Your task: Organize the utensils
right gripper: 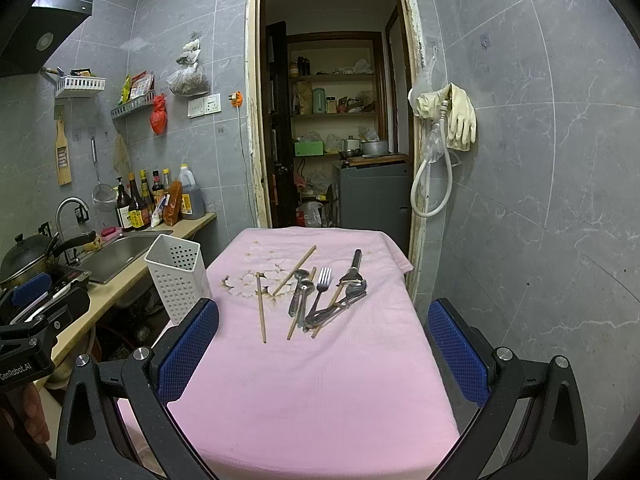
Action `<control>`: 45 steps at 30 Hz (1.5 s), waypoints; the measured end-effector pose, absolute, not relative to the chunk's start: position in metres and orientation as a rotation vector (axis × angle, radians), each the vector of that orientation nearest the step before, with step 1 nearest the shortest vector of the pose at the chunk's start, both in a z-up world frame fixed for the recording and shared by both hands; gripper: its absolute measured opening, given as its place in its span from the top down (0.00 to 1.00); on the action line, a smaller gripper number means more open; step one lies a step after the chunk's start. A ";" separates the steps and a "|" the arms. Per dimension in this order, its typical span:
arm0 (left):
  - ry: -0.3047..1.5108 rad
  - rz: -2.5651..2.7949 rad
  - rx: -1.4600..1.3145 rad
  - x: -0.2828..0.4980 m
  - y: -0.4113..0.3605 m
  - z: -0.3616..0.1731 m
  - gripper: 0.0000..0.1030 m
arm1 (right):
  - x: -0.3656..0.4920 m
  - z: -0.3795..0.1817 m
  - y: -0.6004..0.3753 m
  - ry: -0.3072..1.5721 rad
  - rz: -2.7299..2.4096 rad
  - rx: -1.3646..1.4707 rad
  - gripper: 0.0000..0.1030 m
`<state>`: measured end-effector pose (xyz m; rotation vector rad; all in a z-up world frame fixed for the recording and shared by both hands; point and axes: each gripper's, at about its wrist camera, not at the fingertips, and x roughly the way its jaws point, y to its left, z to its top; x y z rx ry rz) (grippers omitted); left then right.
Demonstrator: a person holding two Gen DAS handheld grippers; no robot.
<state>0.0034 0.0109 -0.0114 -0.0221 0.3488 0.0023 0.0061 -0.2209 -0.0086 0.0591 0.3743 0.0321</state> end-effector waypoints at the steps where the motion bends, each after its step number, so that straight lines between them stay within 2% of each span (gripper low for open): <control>1: 0.349 0.002 -0.022 0.004 0.012 -0.013 0.01 | 0.006 -0.008 -0.221 0.374 0.032 0.059 0.01; 25: 0.354 -0.009 -0.016 0.015 -0.001 -0.039 0.01 | 0.012 -0.015 -0.226 0.370 -0.026 0.082 0.01; 45: 0.313 -0.051 0.010 0.102 -0.023 -0.002 0.01 | 0.091 0.013 -0.244 0.329 -0.082 0.069 0.01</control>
